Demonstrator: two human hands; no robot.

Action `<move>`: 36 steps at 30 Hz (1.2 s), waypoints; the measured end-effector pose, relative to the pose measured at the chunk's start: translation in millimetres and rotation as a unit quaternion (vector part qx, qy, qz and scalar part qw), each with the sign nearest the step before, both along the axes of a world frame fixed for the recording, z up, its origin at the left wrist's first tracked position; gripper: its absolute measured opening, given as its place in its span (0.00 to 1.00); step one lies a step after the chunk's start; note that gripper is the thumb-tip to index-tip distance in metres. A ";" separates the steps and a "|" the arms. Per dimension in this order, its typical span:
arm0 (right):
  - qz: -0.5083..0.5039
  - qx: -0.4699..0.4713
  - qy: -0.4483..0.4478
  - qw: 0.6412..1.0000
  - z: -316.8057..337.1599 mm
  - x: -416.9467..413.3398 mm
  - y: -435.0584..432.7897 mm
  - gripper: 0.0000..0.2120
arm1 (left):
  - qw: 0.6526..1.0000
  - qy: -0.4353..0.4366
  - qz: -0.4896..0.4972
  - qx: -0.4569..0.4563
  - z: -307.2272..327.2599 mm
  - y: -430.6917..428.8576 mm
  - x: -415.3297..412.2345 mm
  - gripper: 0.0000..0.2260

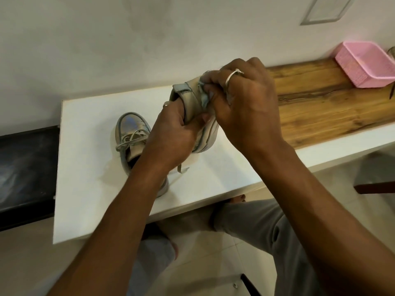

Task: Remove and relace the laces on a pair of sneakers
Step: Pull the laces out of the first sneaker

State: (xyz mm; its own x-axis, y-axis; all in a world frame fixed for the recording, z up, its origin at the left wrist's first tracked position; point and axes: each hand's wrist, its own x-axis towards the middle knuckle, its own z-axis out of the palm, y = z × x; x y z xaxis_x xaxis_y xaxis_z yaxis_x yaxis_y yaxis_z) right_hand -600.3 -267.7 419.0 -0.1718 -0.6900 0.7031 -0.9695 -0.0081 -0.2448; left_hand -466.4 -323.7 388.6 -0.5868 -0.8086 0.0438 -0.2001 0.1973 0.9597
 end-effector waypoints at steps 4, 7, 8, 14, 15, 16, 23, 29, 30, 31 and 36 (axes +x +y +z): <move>0.013 0.021 -0.055 0.998 26.9 -2.8 1.8 0.08 | 0.999 -0.010 -0.051 0.001 3.1 0.1 3.1 0.10; 0.081 0.143 -0.132 0.978 48.1 -15.3 7.0 0.07 | 0.994 -0.003 -0.110 0.009 7.5 -3.2 9.1 0.09; 0.103 0.191 -0.139 0.966 50.5 -19.4 10.1 0.07 | 0.992 0.009 -0.126 0.013 9.5 -6.0 12.1 0.10; 0.184 0.285 -0.189 0.922 46.4 -21.9 18.6 0.08 | 0.982 0.056 -0.166 0.066 18.2 -13.8 25.1 0.10; 0.189 0.291 -0.191 0.918 46.2 -21.5 18.4 0.08 | 0.985 0.054 -0.156 0.057 17.1 -15.0 25.1 0.11; 0.194 0.297 -0.192 0.915 45.9 -21.4 18.5 0.08 | 0.987 0.051 -0.145 0.053 15.7 -16.3 25.2 0.11; 0.205 0.268 -0.208 0.918 34.5 -10.8 15.2 0.08 | 0.995 0.044 -0.083 0.031 9.7 -16.9 24.4 0.22; 0.182 0.292 -0.348 0.872 -13.1 -28.0 11.3 0.12 | 0.998 0.061 0.000 0.000 2.7 -19.8 30.7 0.23; 0.181 0.292 -0.372 0.862 -22.1 -29.0 12.2 0.11 | 0.998 0.059 0.011 0.004 2.0 -20.7 31.6 0.26; 0.186 0.281 -0.391 0.857 -28.0 -28.3 13.0 0.10 | 0.998 0.054 0.018 0.001 1.9 -21.5 32.2 0.27; 0.265 0.177 -0.391 0.863 -20.2 -5.9 15.7 0.10 | 0.999 0.040 0.028 -0.015 3.7 -23.8 36.8 0.24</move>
